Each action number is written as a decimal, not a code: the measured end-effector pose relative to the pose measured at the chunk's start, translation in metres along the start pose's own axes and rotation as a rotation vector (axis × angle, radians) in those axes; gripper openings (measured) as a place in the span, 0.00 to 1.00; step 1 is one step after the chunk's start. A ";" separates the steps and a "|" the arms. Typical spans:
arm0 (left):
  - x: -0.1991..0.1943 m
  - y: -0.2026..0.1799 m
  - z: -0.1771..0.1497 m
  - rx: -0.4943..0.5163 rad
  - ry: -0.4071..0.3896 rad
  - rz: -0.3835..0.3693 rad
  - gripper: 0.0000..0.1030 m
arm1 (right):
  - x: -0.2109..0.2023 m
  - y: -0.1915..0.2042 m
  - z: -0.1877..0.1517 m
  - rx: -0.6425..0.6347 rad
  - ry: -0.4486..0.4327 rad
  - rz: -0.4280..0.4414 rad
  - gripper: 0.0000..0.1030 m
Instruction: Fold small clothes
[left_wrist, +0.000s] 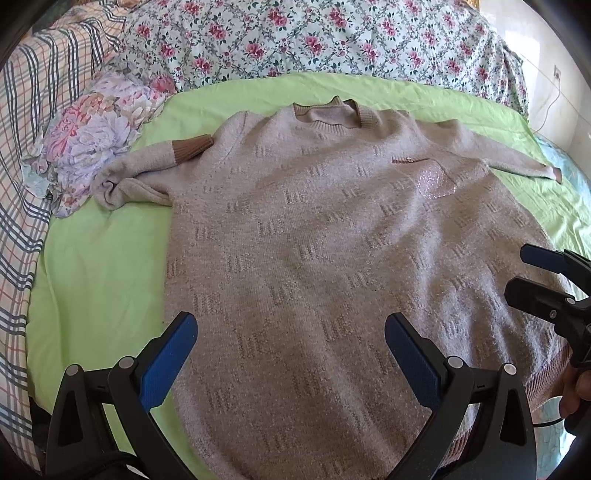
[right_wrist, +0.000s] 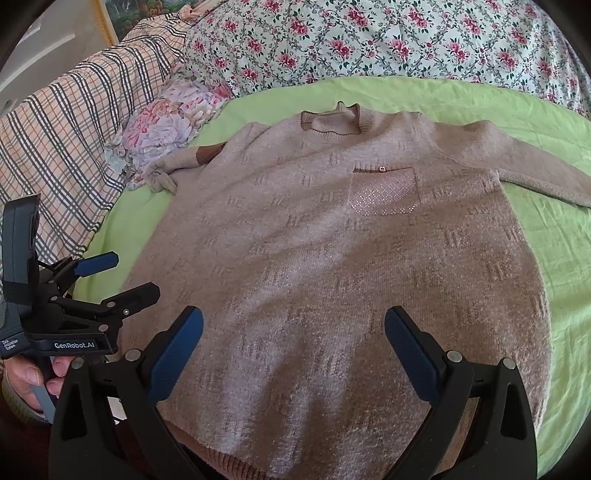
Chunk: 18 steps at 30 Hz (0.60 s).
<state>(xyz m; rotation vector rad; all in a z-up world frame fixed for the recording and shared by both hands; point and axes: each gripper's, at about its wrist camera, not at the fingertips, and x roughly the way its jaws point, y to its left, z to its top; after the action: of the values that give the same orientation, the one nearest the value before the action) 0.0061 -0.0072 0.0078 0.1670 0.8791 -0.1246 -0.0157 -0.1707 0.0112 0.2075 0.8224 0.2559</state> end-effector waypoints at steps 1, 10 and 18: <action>0.001 0.001 0.001 -0.002 0.002 -0.004 0.99 | 0.000 0.000 0.000 0.000 0.003 0.002 0.96; 0.005 0.007 0.005 0.003 -0.028 -0.064 0.99 | 0.013 -0.009 0.009 -0.013 0.059 0.001 0.96; 0.024 0.025 0.058 0.048 -0.069 -0.081 0.99 | 0.027 -0.033 0.051 -0.049 0.042 0.042 0.80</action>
<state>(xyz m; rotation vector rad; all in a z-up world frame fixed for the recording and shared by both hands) 0.0693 0.0050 0.0281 0.1711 0.8142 -0.2260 0.0441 -0.1981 0.0169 0.1742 0.8534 0.3207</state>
